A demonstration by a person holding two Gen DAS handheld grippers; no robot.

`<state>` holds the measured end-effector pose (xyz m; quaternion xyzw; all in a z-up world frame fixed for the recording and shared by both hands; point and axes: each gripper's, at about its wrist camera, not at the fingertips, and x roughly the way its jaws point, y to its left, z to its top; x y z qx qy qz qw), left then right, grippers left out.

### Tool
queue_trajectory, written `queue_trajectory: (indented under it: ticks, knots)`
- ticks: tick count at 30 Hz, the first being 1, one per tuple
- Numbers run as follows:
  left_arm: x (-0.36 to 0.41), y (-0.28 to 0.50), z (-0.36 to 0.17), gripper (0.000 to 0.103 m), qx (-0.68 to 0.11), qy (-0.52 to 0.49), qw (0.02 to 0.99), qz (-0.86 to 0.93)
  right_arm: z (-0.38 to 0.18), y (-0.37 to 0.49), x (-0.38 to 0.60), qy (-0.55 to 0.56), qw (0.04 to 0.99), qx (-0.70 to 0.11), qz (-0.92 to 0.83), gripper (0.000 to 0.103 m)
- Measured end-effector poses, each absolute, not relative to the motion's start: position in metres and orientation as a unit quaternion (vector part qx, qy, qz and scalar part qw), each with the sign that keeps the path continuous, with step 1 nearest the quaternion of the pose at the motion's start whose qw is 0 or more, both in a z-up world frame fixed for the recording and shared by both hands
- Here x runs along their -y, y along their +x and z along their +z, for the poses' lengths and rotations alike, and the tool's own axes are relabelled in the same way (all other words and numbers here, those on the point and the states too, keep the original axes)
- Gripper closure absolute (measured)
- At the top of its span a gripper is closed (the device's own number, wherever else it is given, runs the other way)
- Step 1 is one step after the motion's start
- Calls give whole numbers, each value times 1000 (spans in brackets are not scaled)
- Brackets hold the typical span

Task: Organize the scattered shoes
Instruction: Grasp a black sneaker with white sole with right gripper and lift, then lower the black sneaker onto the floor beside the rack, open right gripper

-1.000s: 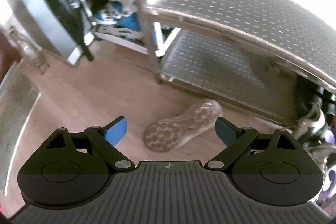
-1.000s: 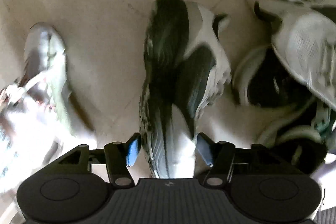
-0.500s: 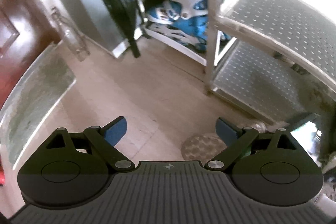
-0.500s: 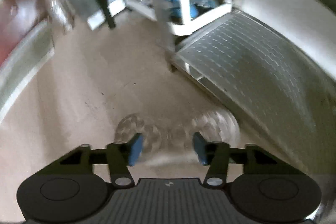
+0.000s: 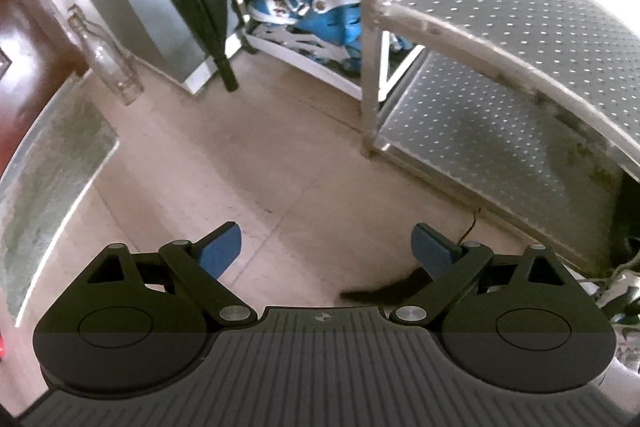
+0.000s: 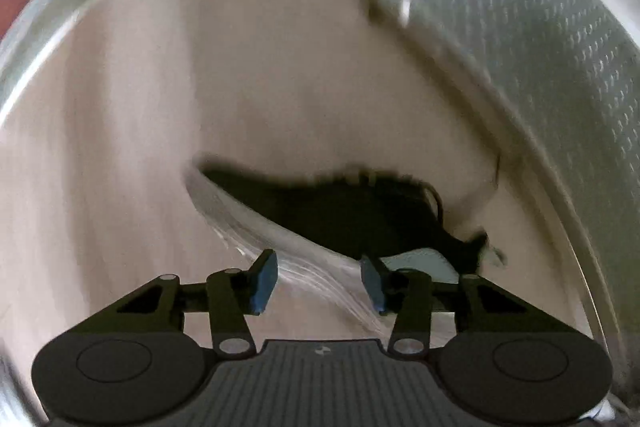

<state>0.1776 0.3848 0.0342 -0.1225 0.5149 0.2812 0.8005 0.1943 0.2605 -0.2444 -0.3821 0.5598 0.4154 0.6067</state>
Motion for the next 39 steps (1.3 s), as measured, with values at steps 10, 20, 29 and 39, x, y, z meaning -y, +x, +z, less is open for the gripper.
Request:
queue_trajectory:
  ticks: [10, 20, 29, 39]
  knots:
    - [-352, 187, 33, 7, -523, -101, 810, 244, -192, 233, -176, -87, 711, -612, 334, 69]
    - [-360, 183, 34, 7, -524, -105, 803, 264, -235, 227, -262, -215, 727, -563, 330, 53]
    - [-347, 184, 22, 6, -554, -75, 799, 223, -199, 168, -180, -278, 653, -595, 378, 94]
    - [-295, 183, -21, 18, -634, 55, 767, 84, -198, 199, -112, 161, 640, -729, 183, 68]
